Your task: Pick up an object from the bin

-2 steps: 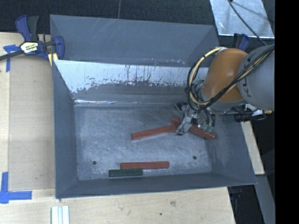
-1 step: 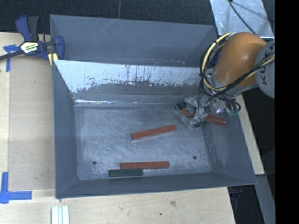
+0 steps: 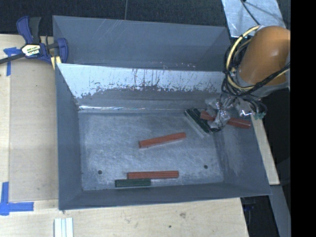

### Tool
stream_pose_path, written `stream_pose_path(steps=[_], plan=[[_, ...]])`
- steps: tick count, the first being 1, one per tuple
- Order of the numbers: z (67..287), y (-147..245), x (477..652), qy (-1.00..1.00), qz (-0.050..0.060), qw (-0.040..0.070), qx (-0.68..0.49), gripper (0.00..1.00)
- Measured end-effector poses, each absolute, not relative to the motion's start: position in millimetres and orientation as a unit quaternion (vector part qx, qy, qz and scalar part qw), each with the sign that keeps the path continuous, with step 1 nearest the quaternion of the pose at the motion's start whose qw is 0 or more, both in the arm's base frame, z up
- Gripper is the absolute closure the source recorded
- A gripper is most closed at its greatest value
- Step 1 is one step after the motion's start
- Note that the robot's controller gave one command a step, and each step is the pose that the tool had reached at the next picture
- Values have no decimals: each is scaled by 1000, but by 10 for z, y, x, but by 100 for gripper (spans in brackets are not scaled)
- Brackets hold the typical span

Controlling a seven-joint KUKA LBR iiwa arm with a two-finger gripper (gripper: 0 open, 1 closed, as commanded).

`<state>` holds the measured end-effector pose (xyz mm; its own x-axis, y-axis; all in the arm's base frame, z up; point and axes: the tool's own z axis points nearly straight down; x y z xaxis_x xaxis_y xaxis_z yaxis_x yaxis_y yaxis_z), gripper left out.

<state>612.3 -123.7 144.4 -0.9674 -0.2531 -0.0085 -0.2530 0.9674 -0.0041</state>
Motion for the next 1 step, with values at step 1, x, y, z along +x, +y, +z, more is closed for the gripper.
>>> stream_pose_path(steps=[1], plan=[[2117,-1303,6110,992,-1,2,-126,100]])
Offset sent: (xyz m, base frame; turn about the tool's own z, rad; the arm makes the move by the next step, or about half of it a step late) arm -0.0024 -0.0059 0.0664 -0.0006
